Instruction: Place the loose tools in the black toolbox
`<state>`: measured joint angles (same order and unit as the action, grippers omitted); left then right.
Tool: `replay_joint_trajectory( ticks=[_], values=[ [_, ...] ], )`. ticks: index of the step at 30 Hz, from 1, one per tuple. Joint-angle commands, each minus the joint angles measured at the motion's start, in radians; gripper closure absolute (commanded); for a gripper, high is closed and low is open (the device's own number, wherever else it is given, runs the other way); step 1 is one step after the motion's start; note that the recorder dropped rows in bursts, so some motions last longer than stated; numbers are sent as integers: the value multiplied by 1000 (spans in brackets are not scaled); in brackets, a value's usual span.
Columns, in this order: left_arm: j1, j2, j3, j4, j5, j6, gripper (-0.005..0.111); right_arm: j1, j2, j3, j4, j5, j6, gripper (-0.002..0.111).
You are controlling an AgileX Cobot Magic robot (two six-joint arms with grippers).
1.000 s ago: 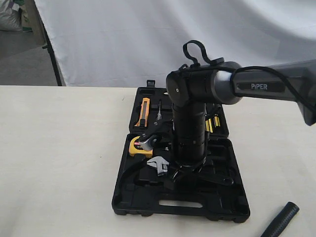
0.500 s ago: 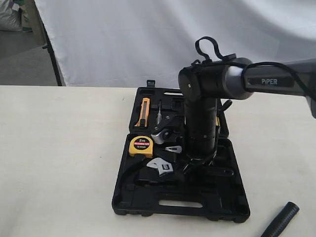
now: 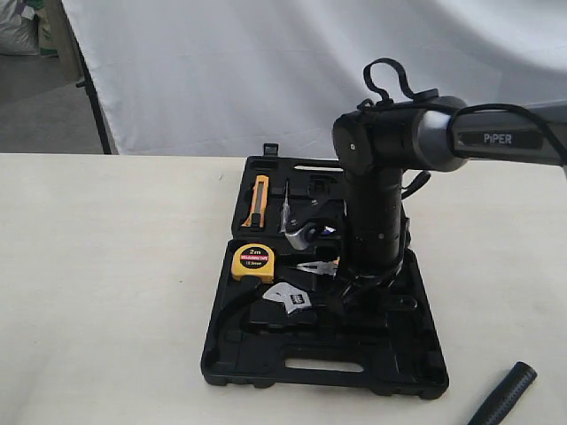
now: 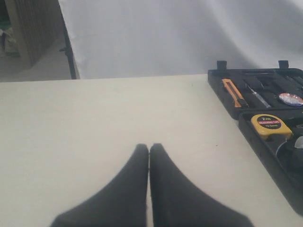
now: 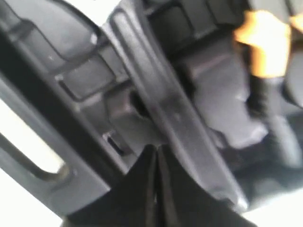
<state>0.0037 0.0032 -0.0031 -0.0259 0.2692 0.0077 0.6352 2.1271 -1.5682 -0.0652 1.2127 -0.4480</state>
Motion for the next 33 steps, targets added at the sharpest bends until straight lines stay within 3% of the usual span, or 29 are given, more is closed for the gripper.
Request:
replay_joint_trajectory(
  ticks=[1,9,15,33],
  values=[
    [-4,-3,3,-4,1,-8,106,-15,-68,-1,-22,4,-2,109],
    [-4,-3,3,-4,1,-8,106,-77,14,-1,87,-23,4,109],
    [-4,-3,3,-4,1,-8,106,-80,70,-1,34,-27,45,109],
    [-4,-3,3,-4,1,-8,106,-86,-247,23,65,-6,66,109]
  ],
)
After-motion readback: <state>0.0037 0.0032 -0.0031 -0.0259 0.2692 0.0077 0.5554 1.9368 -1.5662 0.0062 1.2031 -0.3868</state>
